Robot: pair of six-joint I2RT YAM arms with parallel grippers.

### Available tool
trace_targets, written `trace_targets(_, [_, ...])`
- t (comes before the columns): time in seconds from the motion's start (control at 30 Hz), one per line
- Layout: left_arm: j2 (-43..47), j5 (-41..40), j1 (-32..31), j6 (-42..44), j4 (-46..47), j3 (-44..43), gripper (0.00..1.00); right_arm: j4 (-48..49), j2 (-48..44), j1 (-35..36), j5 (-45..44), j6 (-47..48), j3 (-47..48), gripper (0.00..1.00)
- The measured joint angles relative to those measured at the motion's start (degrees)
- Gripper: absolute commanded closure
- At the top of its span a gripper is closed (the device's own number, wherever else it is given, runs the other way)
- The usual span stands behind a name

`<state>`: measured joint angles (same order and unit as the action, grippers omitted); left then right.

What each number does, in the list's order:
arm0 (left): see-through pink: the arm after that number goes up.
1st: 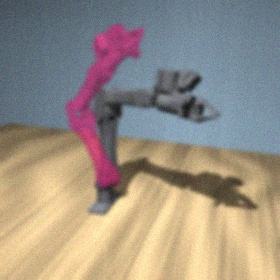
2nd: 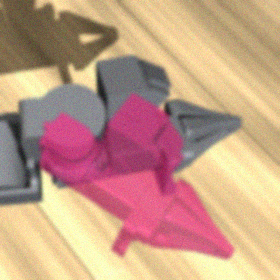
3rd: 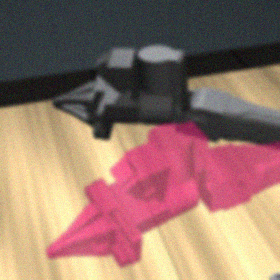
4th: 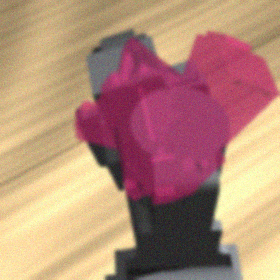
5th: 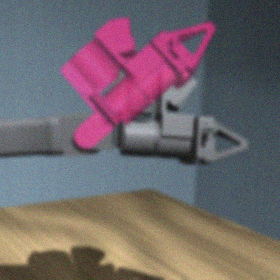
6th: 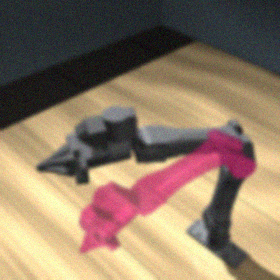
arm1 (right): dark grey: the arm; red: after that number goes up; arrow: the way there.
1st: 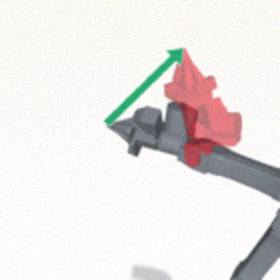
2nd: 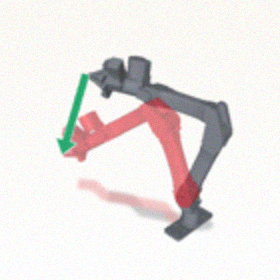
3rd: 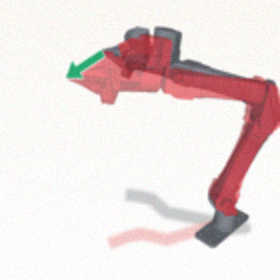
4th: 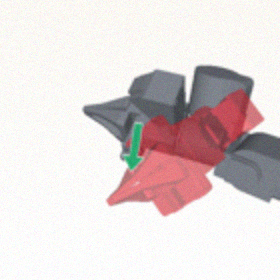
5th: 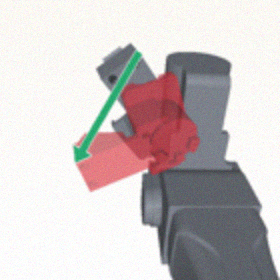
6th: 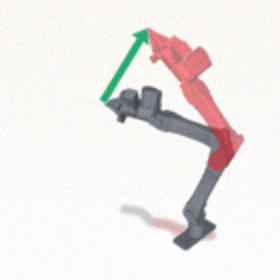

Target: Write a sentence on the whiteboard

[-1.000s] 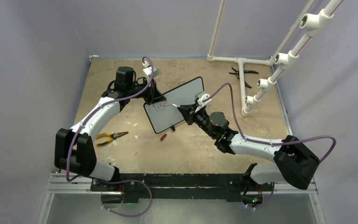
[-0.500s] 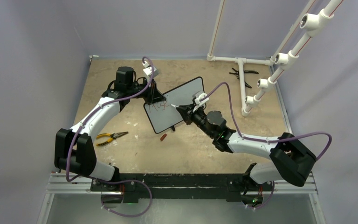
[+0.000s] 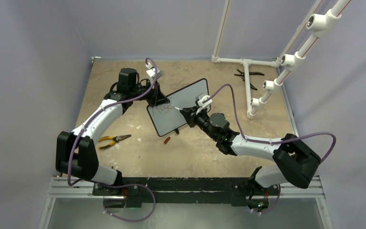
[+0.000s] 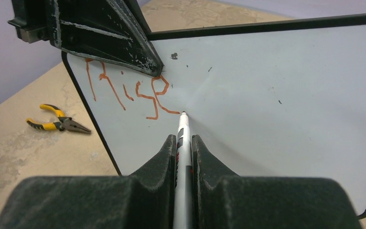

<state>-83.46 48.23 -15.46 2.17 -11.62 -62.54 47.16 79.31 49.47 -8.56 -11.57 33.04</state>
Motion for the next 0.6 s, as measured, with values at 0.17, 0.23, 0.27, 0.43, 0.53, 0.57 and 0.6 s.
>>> trace_targets(0.17, [0.0, -0.3, 0.0, 0.0, 0.0, 0.0, 1.00, 0.0, 1.0, 0.0, -1.0, -0.4, 0.5, 1.00])
trace_targets(0.23, [0.0, -0.5, 0.0, 0.0, 0.1, 0.0, 1.00, -0.1, 1.0, 0.0, -1.0, -0.5, 0.6, 1.00])
trace_targets(0.27, [0.0, -0.5, 0.0, 0.0, 0.1, 0.0, 1.00, -0.1, 1.0, 0.0, -1.1, -0.6, 0.6, 1.00])
trace_targets(0.43, [0.0, -0.6, 0.0, 0.0, 0.1, 0.0, 1.00, -0.2, 1.0, 0.0, -1.4, -1.1, 0.6, 1.00])
trace_targets(0.53, [0.0, -0.7, 0.0, 0.0, 0.1, 0.0, 1.00, -0.2, 1.0, 0.0, -1.4, -1.1, 0.6, 1.00])
trace_targets(0.57, [0.0, -0.7, 0.0, 0.0, 0.1, 0.0, 1.00, -0.2, 1.0, 0.0, -1.4, -1.1, 0.6, 1.00])
trace_targets(0.6, [0.0, -0.9, 0.0, 0.0, 0.2, 0.0, 1.00, -0.2, 1.0, 0.0, -1.4, -1.1, 0.6, 1.00])
